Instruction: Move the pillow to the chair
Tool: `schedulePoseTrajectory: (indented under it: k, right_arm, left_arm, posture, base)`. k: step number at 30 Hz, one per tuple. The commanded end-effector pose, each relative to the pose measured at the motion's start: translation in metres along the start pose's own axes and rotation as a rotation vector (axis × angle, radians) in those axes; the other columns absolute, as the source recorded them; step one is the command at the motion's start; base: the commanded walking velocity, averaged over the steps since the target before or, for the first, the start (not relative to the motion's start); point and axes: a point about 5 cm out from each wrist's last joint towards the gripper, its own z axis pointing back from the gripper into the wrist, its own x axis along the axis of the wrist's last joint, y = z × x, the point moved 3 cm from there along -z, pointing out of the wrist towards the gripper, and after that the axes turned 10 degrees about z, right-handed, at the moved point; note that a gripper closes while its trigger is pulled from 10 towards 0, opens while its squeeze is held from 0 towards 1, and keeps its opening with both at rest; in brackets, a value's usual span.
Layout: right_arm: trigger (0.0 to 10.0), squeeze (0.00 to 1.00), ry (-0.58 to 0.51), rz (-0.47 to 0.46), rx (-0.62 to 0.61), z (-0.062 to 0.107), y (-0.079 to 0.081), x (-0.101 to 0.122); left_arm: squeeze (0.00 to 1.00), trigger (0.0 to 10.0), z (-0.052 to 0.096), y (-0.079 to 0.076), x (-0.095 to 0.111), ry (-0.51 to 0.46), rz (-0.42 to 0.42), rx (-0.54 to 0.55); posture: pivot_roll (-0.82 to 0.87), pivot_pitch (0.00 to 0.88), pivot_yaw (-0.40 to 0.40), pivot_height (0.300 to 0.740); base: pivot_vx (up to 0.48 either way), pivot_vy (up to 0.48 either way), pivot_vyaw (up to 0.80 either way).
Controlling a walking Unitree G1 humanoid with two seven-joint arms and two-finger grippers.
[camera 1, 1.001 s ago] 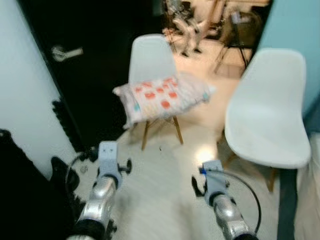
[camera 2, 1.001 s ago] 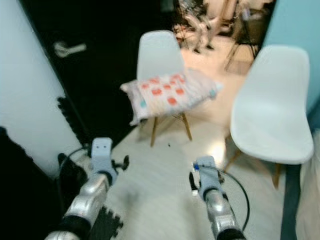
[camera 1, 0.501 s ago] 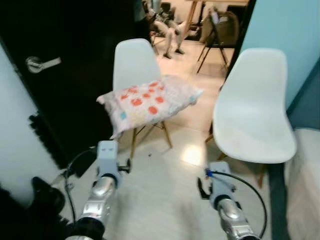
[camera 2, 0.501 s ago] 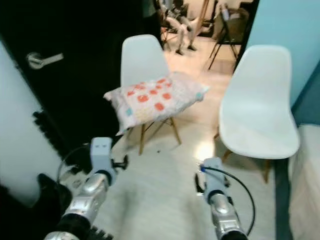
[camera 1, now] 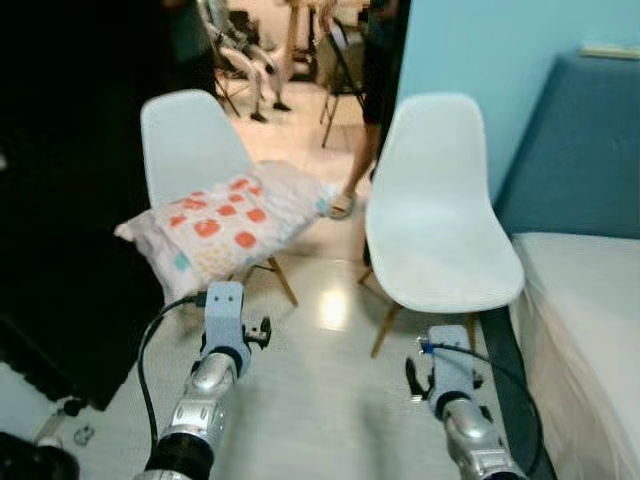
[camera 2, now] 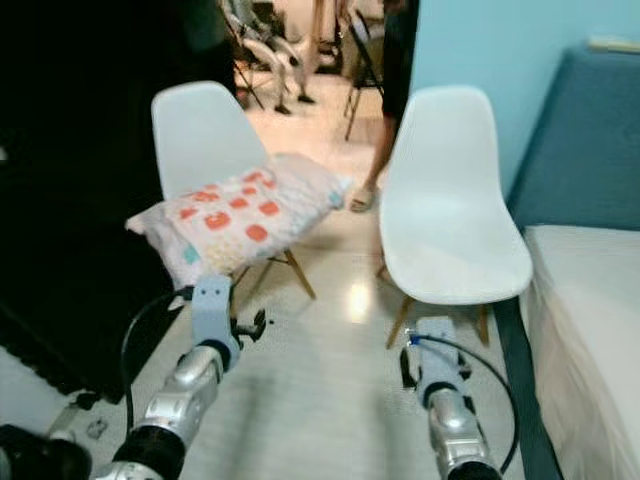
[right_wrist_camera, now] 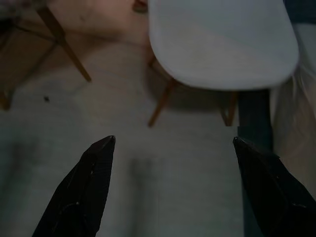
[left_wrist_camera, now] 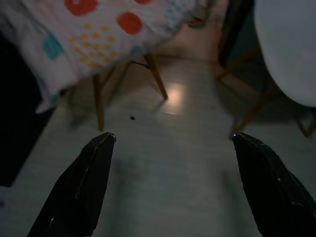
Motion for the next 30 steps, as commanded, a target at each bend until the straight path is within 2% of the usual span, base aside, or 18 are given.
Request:
schedulePoseTrajectory:
  k: [1,10,13,30]
  right_arm:
    - [10.0,0.0,0.016,-0.001,0.03,0.0016,0.0111,-0.0031]
    - [10.0,0.0,0.003,0.01,0.036,0.0009,0.012,-0.0001]
    - [10.0,0.0,0.011,-0.04,0.025,0.001,0.0103,-0.0012]
    - [10.0,0.0,0.004,-0.051,0.012,0.0021,0.0083,-0.0016]
  left_arm:
    - [0.0,10.0,0.0024,0.0099,-0.0058,0.022,-0.013,0.027]
    - [0.0,10.0,0.0032,0.0107,-0.0065,0.023,-0.013,0.031]
    - [0.0,10.0,0.0035,0.0107,-0.0065,0.023,-0.011,0.031]
    - [0.0,10.0,0.0039,0.011,-0.0063,0.023,-0.014,0.028]
  posture:
    - [-0.03,0.046,0.034,0.74]
    - [-0.02,0.048,0.031,0.74]
    - [-0.02,0.046,0.029,0.74]
    - [-0.02,0.048,0.034,0.74]
  base:
    - [0.262,0.0,0.0]
    - [0.264,0.0,0.0]
    - [0.261,0.0,0.0]
    - [0.259,0.0,-0.79]
